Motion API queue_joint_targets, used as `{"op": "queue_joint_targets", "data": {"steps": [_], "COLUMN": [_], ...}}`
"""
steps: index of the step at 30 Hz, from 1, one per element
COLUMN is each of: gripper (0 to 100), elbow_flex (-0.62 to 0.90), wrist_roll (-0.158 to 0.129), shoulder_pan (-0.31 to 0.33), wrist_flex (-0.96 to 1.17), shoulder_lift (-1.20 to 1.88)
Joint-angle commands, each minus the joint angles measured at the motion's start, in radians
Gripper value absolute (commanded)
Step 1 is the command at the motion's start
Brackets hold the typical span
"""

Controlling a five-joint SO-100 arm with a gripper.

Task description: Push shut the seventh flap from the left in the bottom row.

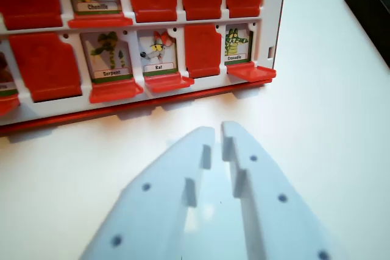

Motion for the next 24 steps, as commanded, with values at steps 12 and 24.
{"op": "queue_joint_targets", "data": {"steps": [12,24], "gripper": [2,2], "elbow_flex": [-0.081,-0.339], "wrist_roll": [0.149,0.242], "shoulder_pan": [-0.221,-0.314], "wrist_flex": [0.563,0.724], "shoulder_lift": [0.574,0.575]}}
